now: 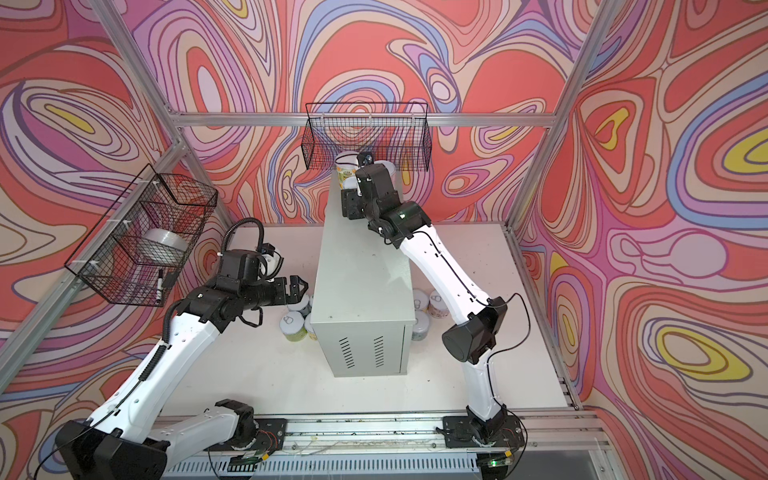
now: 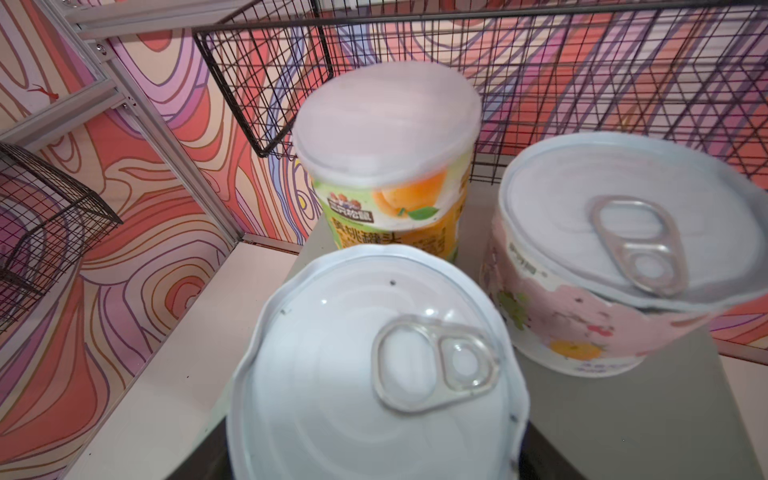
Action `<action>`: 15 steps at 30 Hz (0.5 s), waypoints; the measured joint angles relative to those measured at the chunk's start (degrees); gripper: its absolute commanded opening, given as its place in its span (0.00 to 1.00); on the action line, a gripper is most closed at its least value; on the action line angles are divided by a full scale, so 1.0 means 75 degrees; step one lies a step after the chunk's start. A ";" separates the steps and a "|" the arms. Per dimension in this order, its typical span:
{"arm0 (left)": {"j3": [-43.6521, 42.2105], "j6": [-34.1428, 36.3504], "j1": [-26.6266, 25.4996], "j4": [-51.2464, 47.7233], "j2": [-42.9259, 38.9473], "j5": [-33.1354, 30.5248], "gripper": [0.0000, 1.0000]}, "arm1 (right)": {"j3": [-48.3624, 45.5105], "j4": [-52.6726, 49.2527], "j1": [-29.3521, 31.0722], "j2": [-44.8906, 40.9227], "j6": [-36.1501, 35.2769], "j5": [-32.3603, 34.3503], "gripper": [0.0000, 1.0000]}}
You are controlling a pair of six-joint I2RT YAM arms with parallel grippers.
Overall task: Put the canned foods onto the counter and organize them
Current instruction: 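Carry the brown-printed can along the cabinet top toward the yellow and pink cans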
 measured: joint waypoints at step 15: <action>0.0000 0.0000 0.0099 0.0003 0.0012 0.0085 0.98 | 0.0679 -0.0102 0.0029 0.0478 -0.0009 -0.0050 0.74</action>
